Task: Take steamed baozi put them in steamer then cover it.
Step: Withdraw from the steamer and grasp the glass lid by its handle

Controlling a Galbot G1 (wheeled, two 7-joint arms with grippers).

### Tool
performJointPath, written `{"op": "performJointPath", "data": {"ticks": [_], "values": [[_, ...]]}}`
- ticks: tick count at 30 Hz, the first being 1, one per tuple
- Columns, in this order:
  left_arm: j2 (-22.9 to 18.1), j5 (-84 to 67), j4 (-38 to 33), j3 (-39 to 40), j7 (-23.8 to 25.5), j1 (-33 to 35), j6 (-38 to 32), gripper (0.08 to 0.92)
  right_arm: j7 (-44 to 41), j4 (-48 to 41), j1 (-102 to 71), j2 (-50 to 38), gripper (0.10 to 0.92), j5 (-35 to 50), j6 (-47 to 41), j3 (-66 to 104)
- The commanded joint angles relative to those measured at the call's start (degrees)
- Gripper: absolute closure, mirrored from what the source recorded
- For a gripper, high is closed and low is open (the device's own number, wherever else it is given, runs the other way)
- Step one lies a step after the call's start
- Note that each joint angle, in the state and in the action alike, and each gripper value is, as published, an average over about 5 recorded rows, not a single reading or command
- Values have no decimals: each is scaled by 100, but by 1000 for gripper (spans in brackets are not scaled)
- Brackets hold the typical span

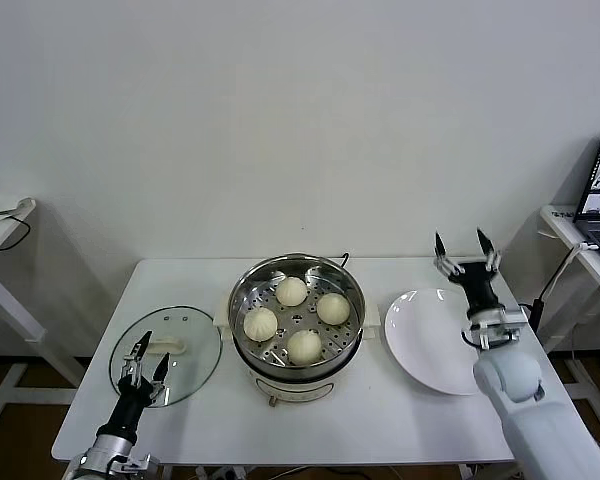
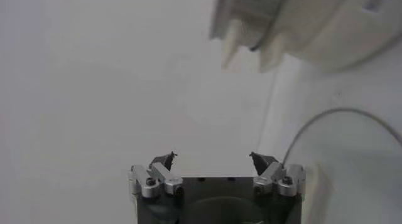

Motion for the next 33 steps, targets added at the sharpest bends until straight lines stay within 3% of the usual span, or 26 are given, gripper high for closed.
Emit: {"op": "performJointPath", "data": {"ticks": [1,33], "values": [[-25,1705,863,-34,-388,-333,-16,177,86,209,-1313,819,203,-288,214,992],[-38,1557,1607,-31,-159,-1406,187,177,-33,206,-1434,936,203,-634,281,930]]}}
